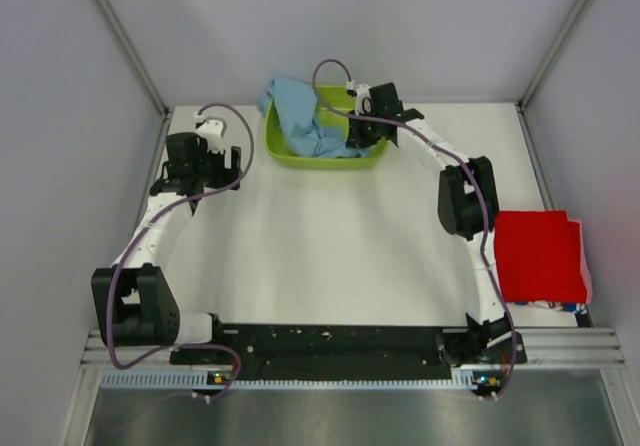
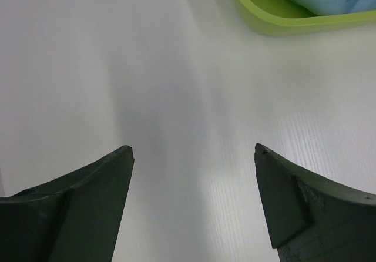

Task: Fold and stack the t-shirts
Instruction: Grab crumpled tshirt from bin with the right arm, then move the tshirt to the center of the board

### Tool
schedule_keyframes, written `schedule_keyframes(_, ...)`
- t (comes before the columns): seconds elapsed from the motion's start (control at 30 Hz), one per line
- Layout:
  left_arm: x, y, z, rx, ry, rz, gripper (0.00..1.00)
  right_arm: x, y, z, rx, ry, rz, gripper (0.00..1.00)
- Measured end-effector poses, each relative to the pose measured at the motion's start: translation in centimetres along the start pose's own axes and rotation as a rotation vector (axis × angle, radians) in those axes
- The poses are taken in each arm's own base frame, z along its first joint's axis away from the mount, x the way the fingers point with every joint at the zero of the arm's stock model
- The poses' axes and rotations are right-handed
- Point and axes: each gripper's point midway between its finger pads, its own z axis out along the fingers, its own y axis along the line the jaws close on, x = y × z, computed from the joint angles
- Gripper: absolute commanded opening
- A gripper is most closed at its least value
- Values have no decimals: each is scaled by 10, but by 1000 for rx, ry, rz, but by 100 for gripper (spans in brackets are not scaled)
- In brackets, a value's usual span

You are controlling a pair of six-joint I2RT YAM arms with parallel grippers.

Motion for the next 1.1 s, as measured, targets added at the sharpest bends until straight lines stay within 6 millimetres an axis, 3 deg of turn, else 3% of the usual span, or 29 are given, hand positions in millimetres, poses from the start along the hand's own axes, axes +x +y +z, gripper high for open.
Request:
schedule_keyframes(0.2, 0, 1, 0, -3, 0, 14, 88, -19, 6, -8, -15, -32, 0, 0)
schedule_keyframes(0.3, 0, 1, 0, -4, 0, 18, 88, -59, 20, -25, -50, -116, -12, 0)
schedule_keyframes(0.4, -1, 5, -1, -23, 2, 20, 88, -124, 48, -61, -126, -286, -39, 0)
schedule_keyframes(0.47, -5, 11, -2, -53, 0, 24, 88, -160, 73, -100, -193, -396, -57, 0)
schedule_keyframes(0.53, -10, 17, -5, -89, -5, 31, 88, -197, 108, -155, -282, -524, -91, 0)
schedule_keyframes(0.63, -23, 32, -11, -170, -19, 45, 89, -236, 171, -256, -434, -726, -193, 0)
schedule_keyframes(0.67, -30, 38, -14, -200, -28, 50, 89, -242, 201, -301, -509, -801, -242, 0)
schedule_keyframes(0.77, -46, 49, -23, -264, -52, 59, 89, -230, 275, -409, -720, -944, -387, 0)
schedule_keyframes(0.83, -53, 54, -31, -296, -69, 65, 89, -198, 325, -483, -883, -1012, -517, 0)
schedule_keyframes(0.9, -58, 57, -38, -314, -80, 70, 89, -166, 352, -528, -990, -1038, -610, 0)
schedule_keyframes(1.0, -66, 59, -48, -333, -94, 75, 89, -128, 364, -557, -1074, -1037, -674, 0)
schedule_keyframes(1.1, -74, 60, -55, -344, -116, 79, 89, -108, 361, -539, -1114, -975, -642, 0)
